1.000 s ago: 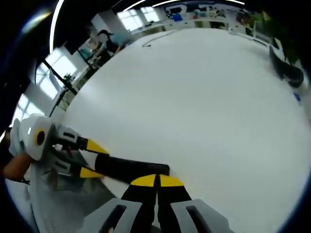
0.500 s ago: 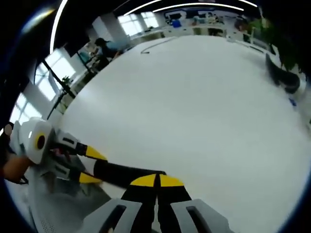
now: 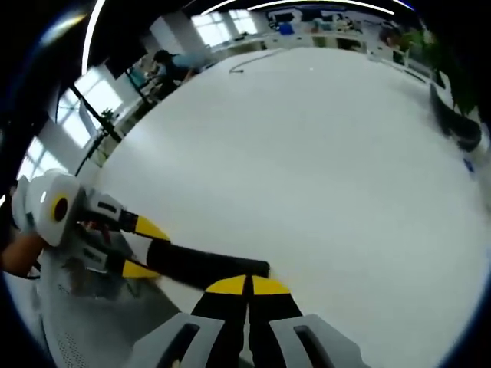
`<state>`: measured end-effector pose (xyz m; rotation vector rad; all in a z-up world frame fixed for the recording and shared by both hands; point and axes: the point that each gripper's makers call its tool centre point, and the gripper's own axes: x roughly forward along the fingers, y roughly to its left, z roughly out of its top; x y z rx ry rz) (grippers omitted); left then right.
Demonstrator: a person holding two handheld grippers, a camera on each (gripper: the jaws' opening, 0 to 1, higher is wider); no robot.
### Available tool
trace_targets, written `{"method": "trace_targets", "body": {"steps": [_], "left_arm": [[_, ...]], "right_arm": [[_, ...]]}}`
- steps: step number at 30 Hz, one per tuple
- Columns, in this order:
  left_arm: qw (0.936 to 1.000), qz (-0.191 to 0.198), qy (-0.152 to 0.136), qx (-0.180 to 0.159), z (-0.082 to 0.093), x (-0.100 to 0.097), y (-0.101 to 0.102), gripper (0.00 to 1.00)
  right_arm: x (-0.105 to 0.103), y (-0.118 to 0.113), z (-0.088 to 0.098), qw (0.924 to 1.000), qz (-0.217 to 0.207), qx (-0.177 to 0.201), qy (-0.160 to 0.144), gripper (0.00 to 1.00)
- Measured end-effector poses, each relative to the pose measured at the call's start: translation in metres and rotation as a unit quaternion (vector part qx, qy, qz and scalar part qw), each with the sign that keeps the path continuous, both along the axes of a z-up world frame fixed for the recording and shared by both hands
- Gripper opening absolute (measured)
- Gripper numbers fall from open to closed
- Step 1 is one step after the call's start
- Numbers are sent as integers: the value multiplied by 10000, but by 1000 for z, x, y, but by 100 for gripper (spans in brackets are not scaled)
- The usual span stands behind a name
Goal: Press the specified remote control buttons in sequence, fully releasing each button before pressing the next.
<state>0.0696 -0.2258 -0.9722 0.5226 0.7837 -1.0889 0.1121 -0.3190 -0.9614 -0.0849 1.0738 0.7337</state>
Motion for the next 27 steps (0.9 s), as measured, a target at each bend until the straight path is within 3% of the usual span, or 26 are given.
{"method": "trace_targets", "body": {"steps": [3,7,12,22,27], "left_arm": [[10000,-9,-6,6,0,0,0,24],[10000,-12,-15,12,0,0,-1,24],[10000,16,6,-20,0,1,-1,24],[10000,5,-16,-9,0,1,-2,24],[10000,13,-10,-18,0,0,-2,24]], "right_arm": [[-1,2,-1,9998,87,-177,-86,0],[-3,2,-1,9964,430,-467,-569,0],[-2,1,-2,9940,623,-569,-691,0],[1,0,-1,9958,353,-508,-682,0],[-2,3,0,9901,733,-729,-949,0]]}}
